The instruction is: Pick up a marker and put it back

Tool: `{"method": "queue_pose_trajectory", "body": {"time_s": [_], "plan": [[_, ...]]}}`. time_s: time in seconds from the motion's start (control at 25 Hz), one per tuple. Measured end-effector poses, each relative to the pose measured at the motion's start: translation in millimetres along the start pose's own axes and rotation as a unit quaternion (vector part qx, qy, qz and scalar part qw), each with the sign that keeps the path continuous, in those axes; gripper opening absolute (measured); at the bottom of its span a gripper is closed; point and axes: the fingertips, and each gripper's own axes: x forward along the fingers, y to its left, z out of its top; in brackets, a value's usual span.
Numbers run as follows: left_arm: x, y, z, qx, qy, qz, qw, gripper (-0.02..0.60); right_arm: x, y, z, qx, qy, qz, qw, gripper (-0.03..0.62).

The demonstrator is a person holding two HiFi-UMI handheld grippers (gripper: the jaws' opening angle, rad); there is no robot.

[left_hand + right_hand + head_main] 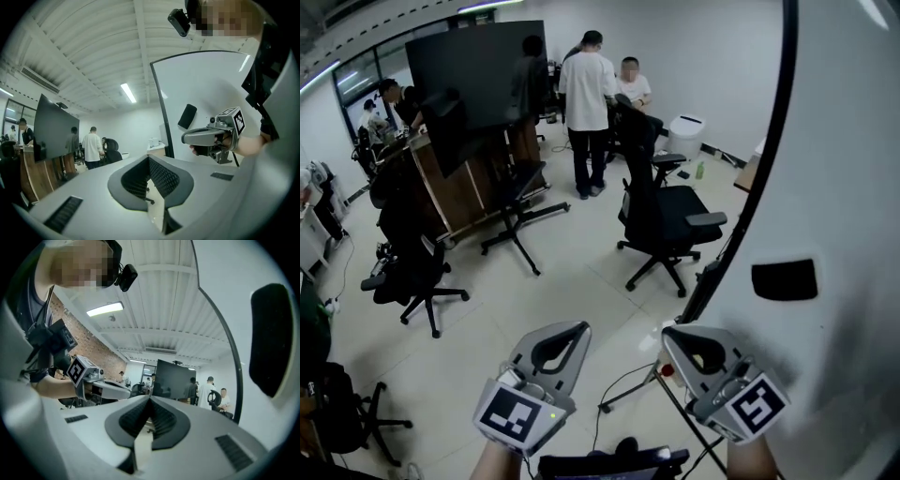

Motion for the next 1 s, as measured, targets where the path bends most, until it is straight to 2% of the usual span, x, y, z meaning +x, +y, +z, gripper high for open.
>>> {"method": "queue_pose_trajectory", "body": {"time_s": [0.24,0.44,0.56,0.68,0.84,1.0], "plan": [[-53.9,18.5,9.1,-0.009,-0.028,0.008,0.9995,-0.002,23.3,55.9,11.1,-0.017,0.009,0.020,1.000,0.008],[-109.1,31.9,7.6,-0.004,-0.029,-0.002,0.9996,-0.002,46.8,106.6,20.0,-0.020,0.005,0.008,1.000,0.008],[-147.2,34.2,-3.3,-0.009,-0.023,-0.021,0.9995,-0.002,55.0,142.3,20.3,-0.006,0.019,-0.003,1.000,0.008],[-185.3,37.2,-10.1,-0.021,-0.023,-0.023,0.9992,-0.002,53.3,177.8,23.6,0.001,0.036,-0.016,0.999,0.008],[-221.4,27.9,-17.0,-0.037,-0.026,-0.055,0.9974,-0.002,37.6,214.5,36.5,-0.011,0.057,-0.053,0.997,0.008],[-227.7,-10.0,-6.9,-0.048,-0.027,-0.084,0.9950,-0.002,-1.6,225.1,48.5,-0.015,0.068,-0.081,0.994,0.008]]}}
